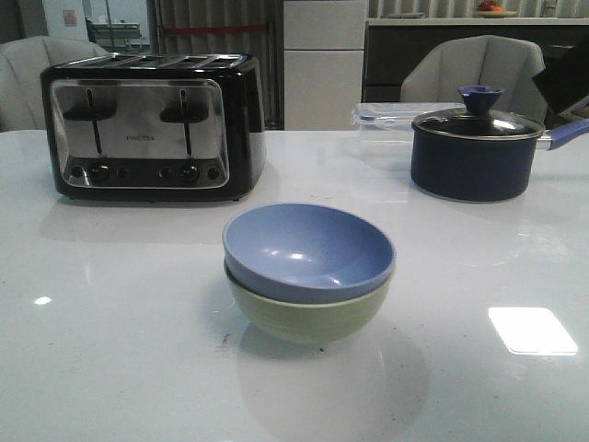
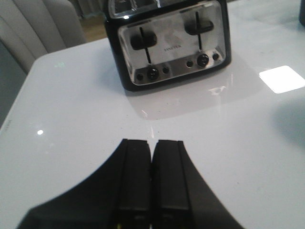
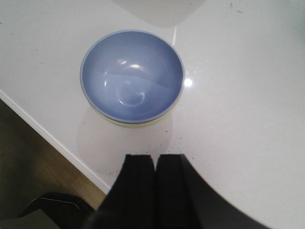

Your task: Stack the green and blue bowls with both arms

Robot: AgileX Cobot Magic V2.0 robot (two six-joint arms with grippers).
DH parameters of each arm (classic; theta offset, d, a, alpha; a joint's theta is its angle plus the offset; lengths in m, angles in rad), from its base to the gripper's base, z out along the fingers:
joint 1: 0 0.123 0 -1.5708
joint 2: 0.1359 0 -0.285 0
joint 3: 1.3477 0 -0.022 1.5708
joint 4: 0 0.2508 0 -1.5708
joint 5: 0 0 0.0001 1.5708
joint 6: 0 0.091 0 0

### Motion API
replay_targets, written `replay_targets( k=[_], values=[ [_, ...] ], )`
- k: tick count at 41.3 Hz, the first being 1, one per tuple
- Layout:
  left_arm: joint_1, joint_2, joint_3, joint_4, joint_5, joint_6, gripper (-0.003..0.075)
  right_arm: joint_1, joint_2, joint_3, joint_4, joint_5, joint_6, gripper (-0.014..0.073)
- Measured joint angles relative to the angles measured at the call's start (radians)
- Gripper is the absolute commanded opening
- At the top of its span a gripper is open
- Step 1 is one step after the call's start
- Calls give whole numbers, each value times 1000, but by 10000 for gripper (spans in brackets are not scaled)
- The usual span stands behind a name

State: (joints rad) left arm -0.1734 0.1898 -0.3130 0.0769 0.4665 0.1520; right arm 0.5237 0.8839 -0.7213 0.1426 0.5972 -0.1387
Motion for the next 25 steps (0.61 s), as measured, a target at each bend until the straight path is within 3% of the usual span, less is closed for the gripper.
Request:
replay_targets(
  k=[13,25],
  values=[
    [90,-194,275,-123,-300,0,93,0,0,0,0,0,0,57],
    [90,-194,317,-203,-388,0,93,0,0,0,0,0,0,57]
  ],
)
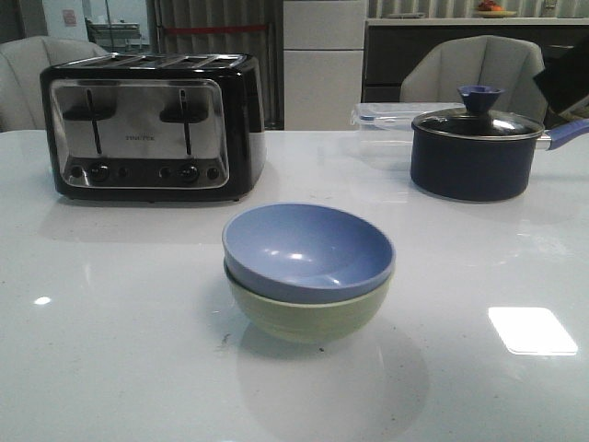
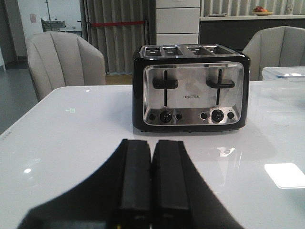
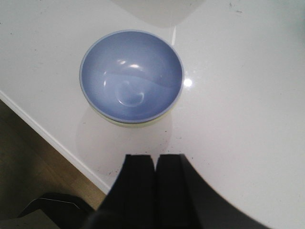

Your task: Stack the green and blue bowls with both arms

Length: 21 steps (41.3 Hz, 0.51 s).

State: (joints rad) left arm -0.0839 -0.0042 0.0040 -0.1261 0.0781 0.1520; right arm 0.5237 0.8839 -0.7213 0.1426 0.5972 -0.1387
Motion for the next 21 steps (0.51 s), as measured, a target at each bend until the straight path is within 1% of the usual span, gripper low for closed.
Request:
replay_targets(
  k=[10,12,17,21],
  values=[
    [0,0,0,-4,-6,0,93,0,0,0,0,0,0,57],
    [0,0,0,16,-6,-6,93,0,0,0,0,0,0,57],
    [0,0,0,126,-7,-107,93,0,0,0,0,0,0,57],
    [0,0,0,153,-7,-144,93,0,0,0,0,0,0,57]
  ],
)
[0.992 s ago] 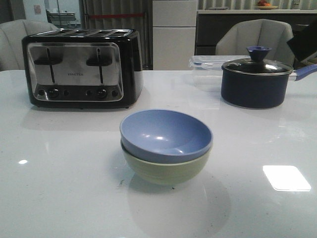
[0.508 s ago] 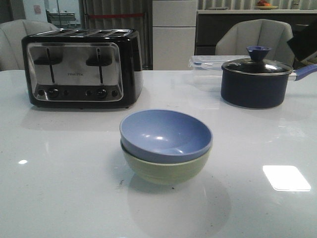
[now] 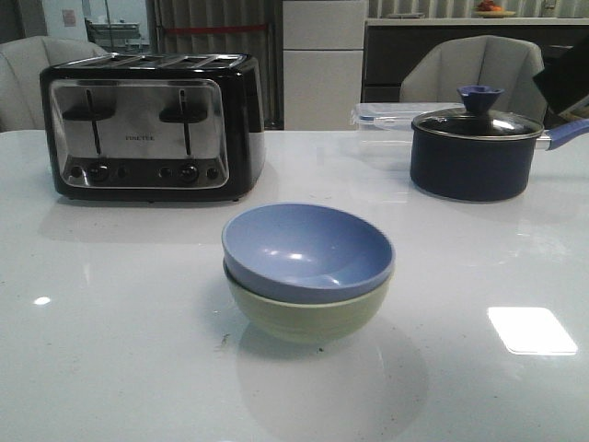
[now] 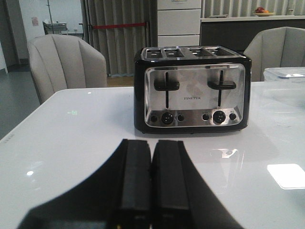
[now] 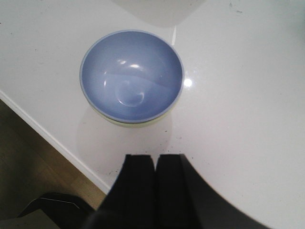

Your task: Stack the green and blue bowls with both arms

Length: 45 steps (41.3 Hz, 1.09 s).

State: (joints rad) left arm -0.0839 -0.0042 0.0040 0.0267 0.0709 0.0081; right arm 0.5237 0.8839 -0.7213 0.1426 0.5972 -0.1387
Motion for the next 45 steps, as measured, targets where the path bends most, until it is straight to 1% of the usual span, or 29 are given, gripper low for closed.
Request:
replay_targets(
  k=[40,42,45],
  values=[
    [0,0,0,13,-2,-14,93,0,0,0,0,0,0,57],
    [0,0,0,13,-4,-14,93,-14,-11,5,0,0,0,57],
    [0,0,0,14,-4,-14,93,-70,-52,23,2,-9,0,57]
  ],
)
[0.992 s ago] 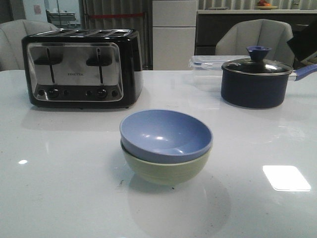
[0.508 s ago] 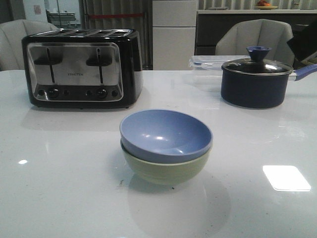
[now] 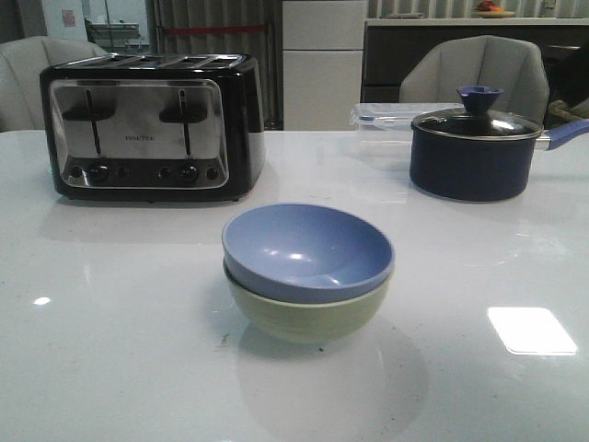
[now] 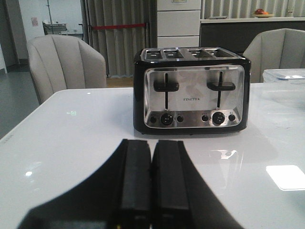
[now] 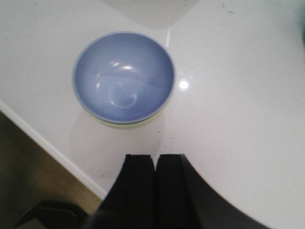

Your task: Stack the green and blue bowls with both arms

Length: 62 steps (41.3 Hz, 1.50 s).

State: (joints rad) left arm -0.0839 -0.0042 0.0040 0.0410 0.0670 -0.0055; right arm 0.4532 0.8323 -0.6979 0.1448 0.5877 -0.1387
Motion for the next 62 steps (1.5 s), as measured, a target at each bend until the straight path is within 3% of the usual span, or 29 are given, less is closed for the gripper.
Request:
replay_targets(
  k=[10,19,32,48,55,62],
  values=[
    [0,0,0,0,-2,0,93,-295,-267,175,-4,-123,0,57],
    [0,0,0,0,-2,0,93,-435,-559,441,-6,-367,-1,57],
    [0,0,0,0,-2,0,93,-445,-829,718,-6,-499,-1,57],
    [0,0,0,0,-4,0,93,-445,-842,726,-6,-526,-1,57],
    [0,0,0,0,-4,0,93,-445,-842,726,-106,-588,91,57],
    [0,0,0,0,-4,0,93,-445,-842,726,-119,-597,109,57]
  ],
)
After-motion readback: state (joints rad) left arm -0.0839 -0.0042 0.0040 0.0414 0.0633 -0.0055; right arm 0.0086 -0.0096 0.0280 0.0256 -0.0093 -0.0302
